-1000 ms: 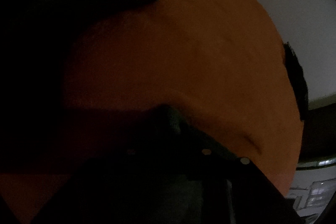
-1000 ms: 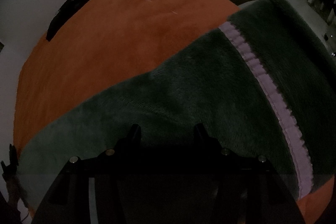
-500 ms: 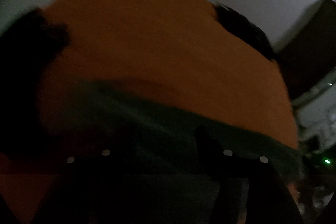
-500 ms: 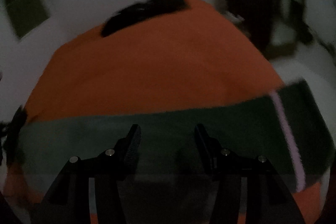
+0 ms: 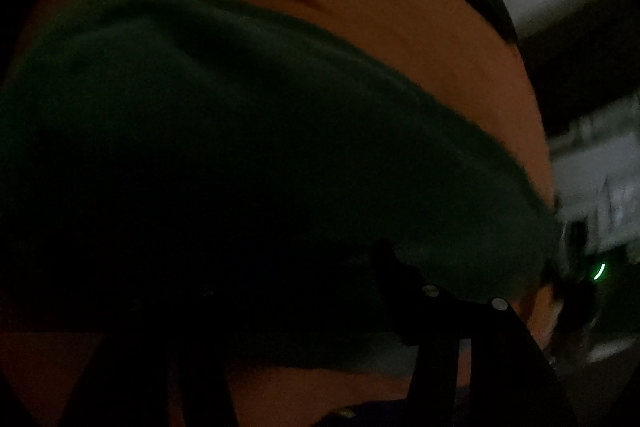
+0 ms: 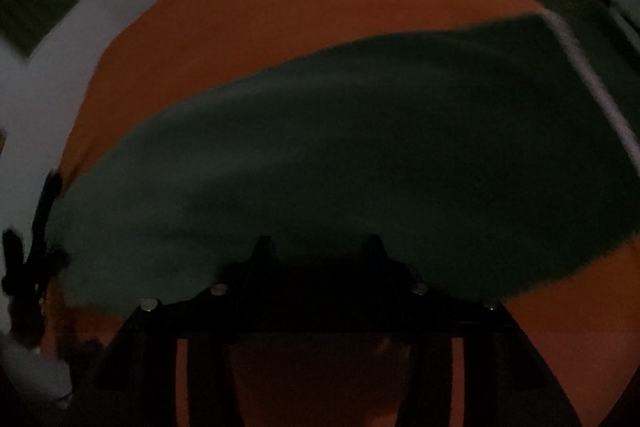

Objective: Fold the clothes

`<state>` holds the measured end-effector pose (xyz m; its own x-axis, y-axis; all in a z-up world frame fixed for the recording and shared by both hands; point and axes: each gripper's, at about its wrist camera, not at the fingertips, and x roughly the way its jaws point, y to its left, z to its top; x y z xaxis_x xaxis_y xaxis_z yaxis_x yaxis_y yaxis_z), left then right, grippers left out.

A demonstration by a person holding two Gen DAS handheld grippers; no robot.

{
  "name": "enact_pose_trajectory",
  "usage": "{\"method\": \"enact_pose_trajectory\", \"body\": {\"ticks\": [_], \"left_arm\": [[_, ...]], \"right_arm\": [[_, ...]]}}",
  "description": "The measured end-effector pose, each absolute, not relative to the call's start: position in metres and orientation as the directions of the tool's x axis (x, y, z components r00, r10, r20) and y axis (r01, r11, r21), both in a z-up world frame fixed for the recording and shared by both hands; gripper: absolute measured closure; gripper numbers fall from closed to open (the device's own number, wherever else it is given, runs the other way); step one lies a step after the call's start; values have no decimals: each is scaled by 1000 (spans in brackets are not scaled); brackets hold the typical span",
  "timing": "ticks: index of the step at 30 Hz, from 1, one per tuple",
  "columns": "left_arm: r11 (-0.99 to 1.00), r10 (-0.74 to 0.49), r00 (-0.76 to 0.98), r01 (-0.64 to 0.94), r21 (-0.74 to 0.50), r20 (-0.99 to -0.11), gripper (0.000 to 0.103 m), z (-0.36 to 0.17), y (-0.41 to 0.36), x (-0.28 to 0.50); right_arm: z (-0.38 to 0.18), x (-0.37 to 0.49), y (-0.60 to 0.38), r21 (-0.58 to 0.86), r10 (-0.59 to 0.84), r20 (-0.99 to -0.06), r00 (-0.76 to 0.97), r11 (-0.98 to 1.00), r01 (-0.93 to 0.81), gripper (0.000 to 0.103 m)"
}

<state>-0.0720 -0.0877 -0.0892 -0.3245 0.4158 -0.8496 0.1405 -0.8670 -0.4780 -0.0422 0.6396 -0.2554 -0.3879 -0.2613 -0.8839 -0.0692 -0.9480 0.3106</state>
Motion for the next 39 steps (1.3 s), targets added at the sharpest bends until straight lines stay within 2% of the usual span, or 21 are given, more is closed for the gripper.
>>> {"method": "enact_pose_trajectory", "body": {"ticks": [3,6,8,11,12,14,15,16,18,22,24,26,27,28,30,31,32,33,34,37,39], "left_arm": [[-866,465,-325,28,-500,-823,46,-71,-51,-70],[-867,497,-241,-187,-463,-834,45,-66,21,-82],[-842,505,-140,-298,-450,-852,45,-84,69,-78],[-830,446,-4,-376,-412,-895,45,-112,107,-50],[-835,440,-6,-371,-406,-898,45,-117,105,-43],[-826,494,-8,-315,-467,-869,45,-117,89,-30],[-823,516,-7,-281,-493,-857,45,-117,83,-28],[-820,533,-7,-253,-514,-846,45,-114,79,-25],[-813,555,-1,-212,-543,-832,45,-114,75,-23],[-825,539,-27,-220,-521,-842,45,-105,76,-59],[-822,539,-73,-260,-506,-839,45,-92,65,-61],[-822,533,-118,-309,-479,-838,40,-86,80,-82],[-828,521,-134,-320,-461,-843,36,-85,88,-89],[-838,504,-141,-318,-443,-852,35,-87,83,-94],[-855,480,-113,-285,-434,-870,35,-101,83,-94],[-862,470,-99,-268,-431,-877,35,-108,83,-94],[-864,472,-87,-247,-439,-877,35,-119,82,-91],[-857,486,-86,-241,-456,-869,35,-127,80,-88],[-853,495,-92,-243,-462,-864,35,-130,79,-85],[-854,497,-98,-231,-466,-862,34,-123,83,-85],[-855,501,-100,-210,-474,-860,34,-119,87,-87]], "right_arm": [[-247,-31,651,321,-252,-876,-411,-941,-106,59],[-237,-18,625,347,-311,-859,-406,-938,-17,59],[-236,-15,595,365,-375,-847,-377,-926,99,59],[-242,-13,607,373,-365,-856,-367,-926,50,59],[-245,-12,611,376,-361,-858,-364,-926,33,59],[-249,-11,619,380,-354,-864,-358,-925,-2,75],[-251,-10,623,382,-351,-867,-354,-924,-19,97],[-254,-10,627,384,-348,-869,-351,-923,-36,102],[-258,-9,635,386,-341,-875,-344,-920,-70,103],[-261,-5,657,388,-315,-881,-352,-908,-159,103],[-254,-3,657,380,-300,-879,-369,-910,-165,99],[-241,-2,659,358,-271,-868,-417,-922,-146,95],[-234,-1,660,346,-256,-860,-441,-928,-137,90],[-227,-1,661,334,-242,-852,-464,-934,-128,75],[-229,-1,677,305,-184,-857,-481,-934,-184,55],[-236,-2,685,285,-160,-874,-459,-934,-217,56],[-243,-4,694,263,-136,-891,-434,-932,-248,60],[-240,0,709,268,-122,-889,-441,-920,-287,82],[-236,5,725,274,-107,-887,-449,-905,-325,96],[-221,17,773,285,-45,-873,-486,-856,-431,96],[-213,24,799,380,-114,-848,-517,-811,-445,95]]}}
